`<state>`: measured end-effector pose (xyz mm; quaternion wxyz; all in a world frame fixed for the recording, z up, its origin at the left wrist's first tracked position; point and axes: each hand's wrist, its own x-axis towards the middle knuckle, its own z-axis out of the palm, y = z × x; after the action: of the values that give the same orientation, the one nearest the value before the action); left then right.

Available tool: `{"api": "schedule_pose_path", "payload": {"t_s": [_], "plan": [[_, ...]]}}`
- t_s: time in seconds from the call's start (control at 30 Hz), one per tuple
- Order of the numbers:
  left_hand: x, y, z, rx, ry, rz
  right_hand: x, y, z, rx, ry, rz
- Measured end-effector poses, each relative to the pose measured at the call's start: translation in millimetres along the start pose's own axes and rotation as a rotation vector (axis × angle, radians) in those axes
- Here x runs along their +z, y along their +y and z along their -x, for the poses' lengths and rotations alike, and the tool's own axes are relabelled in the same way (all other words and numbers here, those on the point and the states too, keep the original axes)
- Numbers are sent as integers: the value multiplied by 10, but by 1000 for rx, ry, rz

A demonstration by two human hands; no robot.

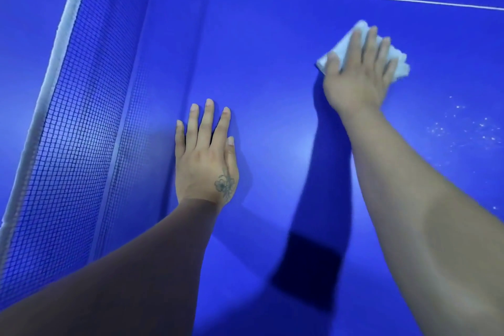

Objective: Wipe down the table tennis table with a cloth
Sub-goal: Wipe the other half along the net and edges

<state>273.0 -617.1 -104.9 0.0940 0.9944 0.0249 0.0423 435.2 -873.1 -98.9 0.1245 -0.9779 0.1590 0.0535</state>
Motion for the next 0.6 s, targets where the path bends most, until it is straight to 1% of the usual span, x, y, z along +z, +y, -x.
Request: {"api": "schedule_pose_path", "payload": {"t_s": [0.1, 0.17, 0.27, 0.37, 0.4, 0.47, 0.53, 0.6], "plan": [[6, -8, 0, 3, 1, 9, 97, -462, -37, -171, -47, 28], [9, -10, 0, 1, 3, 9, 211, -643, 203, -299, -13, 47], [15, -10, 0, 7, 8, 6, 319, -598, 752, -409, 46, 52], [12, -6, 4, 7, 13, 13, 288, -261, 1257, -472, 36, 43], [9, -3, 8, 4, 11, 19, 256, -97, 1371, -463, 23, 50], [3, -3, 13, 2, 2, 22, 181, 273, 1447, -383, 33, 67], [0, 1, 3, 2, -5, 18, 84, 596, 1299, -265, 62, 96], [-3, 2, -4, 10, -10, 9, -4, 765, 988, -148, 55, 100]]}}
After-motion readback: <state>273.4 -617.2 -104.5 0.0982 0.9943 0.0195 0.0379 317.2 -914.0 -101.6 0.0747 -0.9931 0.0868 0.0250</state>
